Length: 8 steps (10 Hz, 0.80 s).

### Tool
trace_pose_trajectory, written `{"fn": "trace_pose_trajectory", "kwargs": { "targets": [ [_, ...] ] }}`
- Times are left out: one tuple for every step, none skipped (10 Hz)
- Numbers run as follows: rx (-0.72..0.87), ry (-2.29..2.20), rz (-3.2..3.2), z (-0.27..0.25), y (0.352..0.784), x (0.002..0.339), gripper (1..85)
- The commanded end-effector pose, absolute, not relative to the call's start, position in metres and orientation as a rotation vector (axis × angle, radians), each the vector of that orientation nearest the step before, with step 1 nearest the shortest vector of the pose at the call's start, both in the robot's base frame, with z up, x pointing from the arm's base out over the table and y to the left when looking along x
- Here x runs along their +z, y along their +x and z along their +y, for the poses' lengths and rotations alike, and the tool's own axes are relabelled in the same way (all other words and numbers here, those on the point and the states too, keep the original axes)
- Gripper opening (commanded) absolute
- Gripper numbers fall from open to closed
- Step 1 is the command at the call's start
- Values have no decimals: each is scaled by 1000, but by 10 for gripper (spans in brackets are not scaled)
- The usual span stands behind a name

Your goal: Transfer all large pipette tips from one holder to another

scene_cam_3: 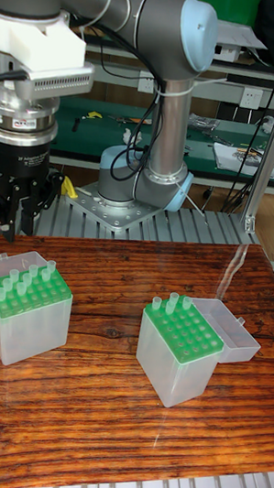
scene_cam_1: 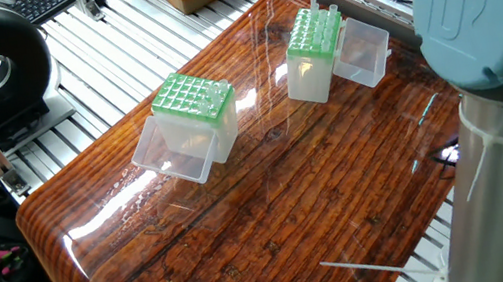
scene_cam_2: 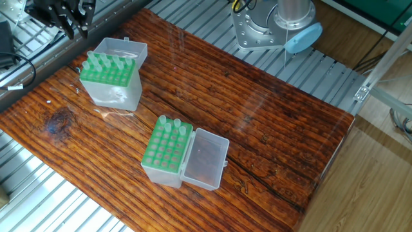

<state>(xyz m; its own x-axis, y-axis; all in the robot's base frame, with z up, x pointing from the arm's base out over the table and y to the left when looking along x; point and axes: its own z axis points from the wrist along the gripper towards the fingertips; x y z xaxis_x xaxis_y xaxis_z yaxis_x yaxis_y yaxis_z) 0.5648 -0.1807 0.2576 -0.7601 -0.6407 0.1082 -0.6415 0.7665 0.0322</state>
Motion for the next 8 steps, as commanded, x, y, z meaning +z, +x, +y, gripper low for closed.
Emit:
{"fn": "trace_pose_trajectory", "kwargs": {
  "targets": [
    [-20,1024,-2854,-175,569,256,310],
    [-11,1015,-2852,-176,569,256,310],
    [-26,1004,-2853,-173,569,255,310],
    [-64,986,-2865,-165,569,254,310],
    [-75,957,-2877,-159,570,252,310],
    [-75,923,-2894,-151,572,249,310],
    [-64,897,-2914,-140,579,246,310],
    [-56,881,-2924,-131,585,246,310]
  ]
}}
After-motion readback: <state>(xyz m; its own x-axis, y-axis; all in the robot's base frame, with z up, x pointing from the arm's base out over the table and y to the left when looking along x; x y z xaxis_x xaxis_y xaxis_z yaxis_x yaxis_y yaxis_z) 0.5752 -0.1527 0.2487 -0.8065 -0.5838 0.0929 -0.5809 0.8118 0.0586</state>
